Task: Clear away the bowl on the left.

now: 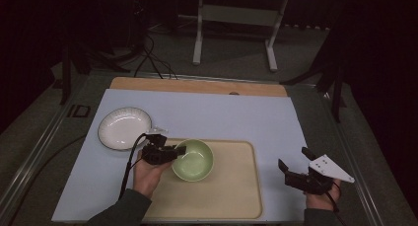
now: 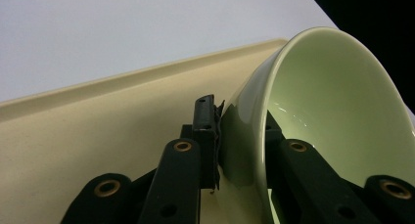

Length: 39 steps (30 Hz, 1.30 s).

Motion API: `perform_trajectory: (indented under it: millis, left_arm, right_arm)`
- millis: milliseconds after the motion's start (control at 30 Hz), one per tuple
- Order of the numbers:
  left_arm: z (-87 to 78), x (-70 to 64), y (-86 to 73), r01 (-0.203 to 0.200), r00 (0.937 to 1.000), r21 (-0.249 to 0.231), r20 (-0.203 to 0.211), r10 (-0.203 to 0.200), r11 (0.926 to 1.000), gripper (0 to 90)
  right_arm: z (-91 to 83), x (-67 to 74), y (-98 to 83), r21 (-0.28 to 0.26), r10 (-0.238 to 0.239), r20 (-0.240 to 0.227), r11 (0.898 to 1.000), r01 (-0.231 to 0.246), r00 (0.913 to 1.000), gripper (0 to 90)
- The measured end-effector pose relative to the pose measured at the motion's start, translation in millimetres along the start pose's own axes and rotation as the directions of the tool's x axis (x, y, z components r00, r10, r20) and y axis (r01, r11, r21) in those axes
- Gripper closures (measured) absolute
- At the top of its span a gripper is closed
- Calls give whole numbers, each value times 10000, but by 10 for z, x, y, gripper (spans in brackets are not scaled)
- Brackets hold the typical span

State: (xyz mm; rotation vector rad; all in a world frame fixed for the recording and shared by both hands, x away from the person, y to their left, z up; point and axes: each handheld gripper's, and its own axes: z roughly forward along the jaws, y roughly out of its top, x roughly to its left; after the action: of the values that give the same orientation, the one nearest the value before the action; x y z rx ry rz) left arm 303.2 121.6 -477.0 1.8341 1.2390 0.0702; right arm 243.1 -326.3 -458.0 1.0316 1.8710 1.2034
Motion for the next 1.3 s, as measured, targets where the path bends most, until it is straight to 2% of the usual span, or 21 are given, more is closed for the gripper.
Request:
perform_trajectory:
  millis: [400,600,700,800,933,1100,1300]
  left_arm:
    - [185,19,-75,6,9998,517,-208,4,9987,789]
    - [281,36,-132,221,9996,890,159,-236,9958,787]
    - [322,21,-158,193,9996,1103,161,-212,9937,781]
    - [345,56,-177,498,9982,1102,286,-533,9927,781]
    - [360,78,-205,481,9988,1020,-137,-469,9936,798]
    - [362,74,-211,336,9994,882,-118,-327,9955,792]
    - [310,112,-186,361,9990,734,-278,-341,9967,679]
  right_arm:
    - [3,3,0,12,9,-4,10000,-9,10000,95]
    - [1,2,0,11,8,-7,10000,-8,10000,95]
    - [0,0,0,3,6,-5,10000,-6,10000,95]
    - [0,-2,-1,2,0,0,10000,0,10000,95]
    - [0,-1,-1,10,3,-1,10000,-3,10000,95]
    - [3,3,0,23,-18,-7,10000,18,10000,95]
    - [1,0,0,20,0,3,10000,0,10000,95]
